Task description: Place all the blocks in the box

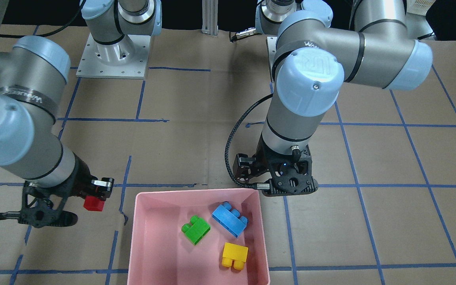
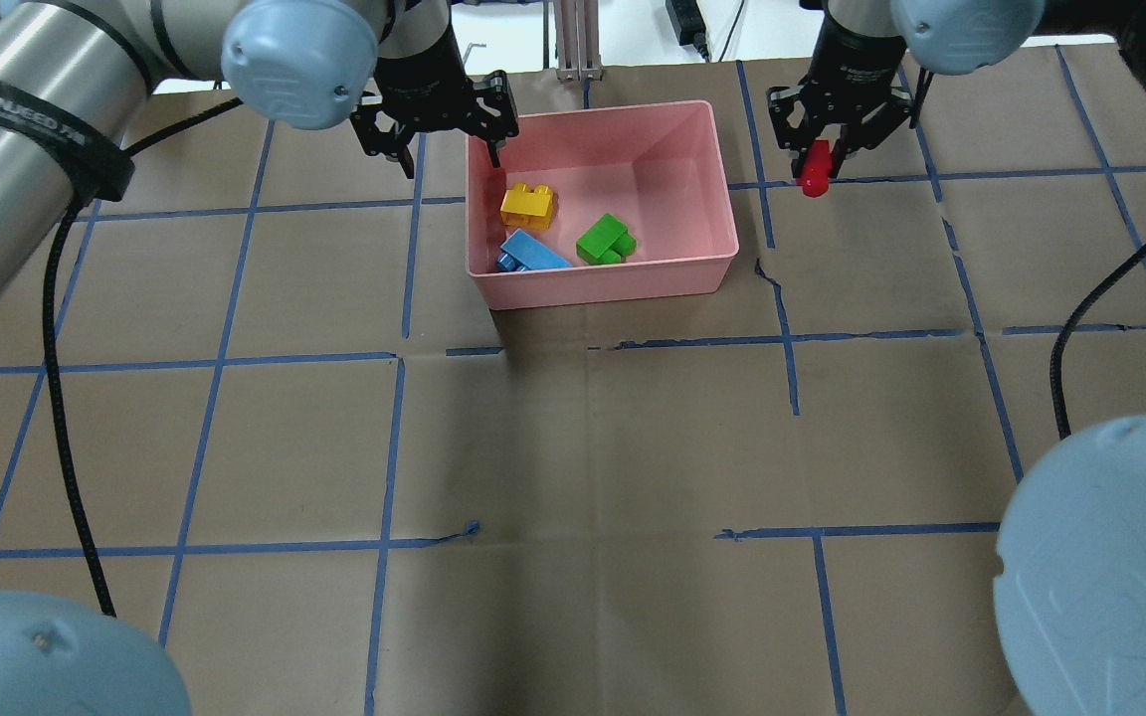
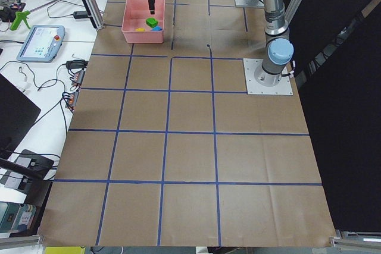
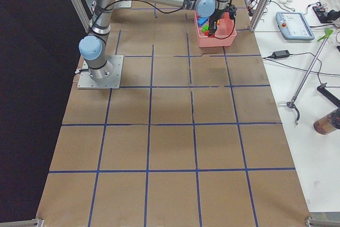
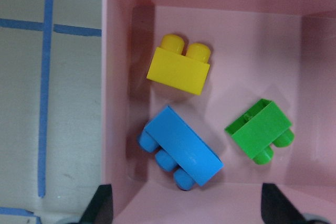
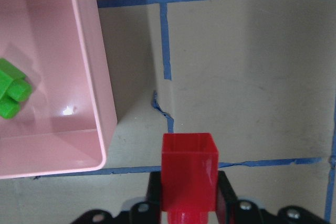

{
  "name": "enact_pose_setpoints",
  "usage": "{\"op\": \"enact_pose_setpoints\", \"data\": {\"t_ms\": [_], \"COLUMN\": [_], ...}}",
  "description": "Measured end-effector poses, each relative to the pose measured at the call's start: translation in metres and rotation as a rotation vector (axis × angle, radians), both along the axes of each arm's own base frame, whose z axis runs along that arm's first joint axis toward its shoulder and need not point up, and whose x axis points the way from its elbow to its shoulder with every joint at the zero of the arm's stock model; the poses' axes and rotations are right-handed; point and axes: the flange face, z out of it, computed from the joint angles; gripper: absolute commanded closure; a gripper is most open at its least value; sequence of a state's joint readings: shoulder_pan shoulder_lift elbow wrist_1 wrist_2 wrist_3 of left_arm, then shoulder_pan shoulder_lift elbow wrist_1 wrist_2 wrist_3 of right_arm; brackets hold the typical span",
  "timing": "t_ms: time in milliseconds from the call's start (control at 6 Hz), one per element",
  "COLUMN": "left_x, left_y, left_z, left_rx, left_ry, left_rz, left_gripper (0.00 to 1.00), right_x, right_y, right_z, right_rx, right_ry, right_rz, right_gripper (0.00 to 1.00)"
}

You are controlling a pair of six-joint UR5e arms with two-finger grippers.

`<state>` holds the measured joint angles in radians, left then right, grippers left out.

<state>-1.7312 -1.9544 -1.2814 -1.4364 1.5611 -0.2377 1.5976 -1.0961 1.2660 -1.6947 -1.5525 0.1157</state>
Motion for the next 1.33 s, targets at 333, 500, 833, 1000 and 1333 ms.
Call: {"op": "enact_pose_setpoints", "data": {"t_ms": [333, 500, 833, 1000, 1333], "left_x": [0.029, 0.05, 0.067, 0.07, 0.071], "left_y": [0.046, 0.07, 0.099, 0.102, 0.113], "left_z": [0.043, 0.053, 0.055, 0.059, 0.062], "left_rx": [0.032, 0.035, 0.044, 0.055, 0.141], "left_ry": [-0.019, -0.031, -0.048, -0.06, -0.066], "left_rz": [-0.025, -0.015, -0.055, -0.071, -0.053], "left_gripper": [0.04, 0.01, 0.01, 0.01, 0.01], "right_x": [0.105, 0.141, 0.163, 0.161, 0.137], "right_y": [-0.016, -0.019, -0.032, -0.036, -0.035], "right_z": [-0.022, -0.042, -0.066, -0.065, -0.041], "right_rx": [-0.018, -0.025, -0.083, -0.106, -0.11], "right_ry": [0.006, 0.006, -0.011, -0.019, -0.011], "right_rz": [-0.059, -0.077, -0.092, -0.094, -0.044], "right_gripper": [0.71, 0.33, 0.0, 0.0, 0.0]}}
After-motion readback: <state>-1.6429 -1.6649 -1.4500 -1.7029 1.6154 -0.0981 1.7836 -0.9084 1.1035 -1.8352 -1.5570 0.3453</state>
